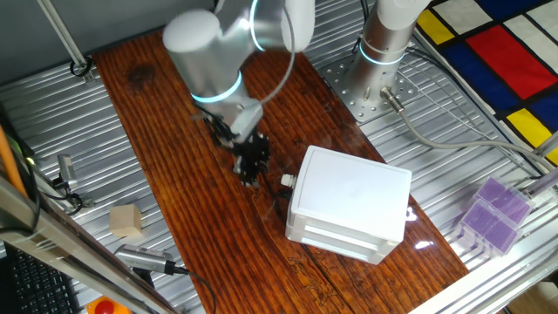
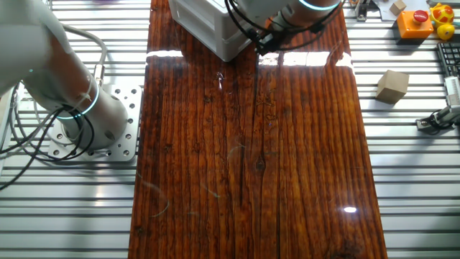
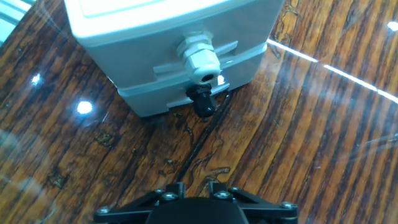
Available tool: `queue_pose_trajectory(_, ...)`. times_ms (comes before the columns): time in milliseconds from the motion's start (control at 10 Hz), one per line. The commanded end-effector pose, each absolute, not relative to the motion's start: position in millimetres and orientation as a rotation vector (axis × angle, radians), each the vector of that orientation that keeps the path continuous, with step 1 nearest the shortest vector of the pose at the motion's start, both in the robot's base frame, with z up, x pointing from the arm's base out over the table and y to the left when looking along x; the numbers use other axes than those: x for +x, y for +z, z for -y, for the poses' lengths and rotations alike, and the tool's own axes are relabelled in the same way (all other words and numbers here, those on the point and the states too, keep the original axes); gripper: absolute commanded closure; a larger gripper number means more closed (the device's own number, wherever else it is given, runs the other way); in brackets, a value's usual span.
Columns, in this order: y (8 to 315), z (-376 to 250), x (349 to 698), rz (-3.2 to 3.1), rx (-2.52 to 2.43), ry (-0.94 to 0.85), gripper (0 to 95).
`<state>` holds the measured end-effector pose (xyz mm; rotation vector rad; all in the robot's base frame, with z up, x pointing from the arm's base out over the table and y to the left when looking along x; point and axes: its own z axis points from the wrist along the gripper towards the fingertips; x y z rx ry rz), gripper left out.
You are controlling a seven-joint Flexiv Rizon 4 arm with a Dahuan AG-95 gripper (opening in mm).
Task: Take something out of a drawer
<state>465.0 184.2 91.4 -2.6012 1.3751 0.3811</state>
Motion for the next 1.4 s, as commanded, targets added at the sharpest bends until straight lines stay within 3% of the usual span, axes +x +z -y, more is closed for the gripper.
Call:
queue_pose_trajectory(100, 87.2, -195.0, 464.0, -1.349, -2.61, 0.378, 57.0)
queue_pose_trajectory(1400, 72.0, -216.6, 442.6, -1.21, -2.655, 0.367, 57.0)
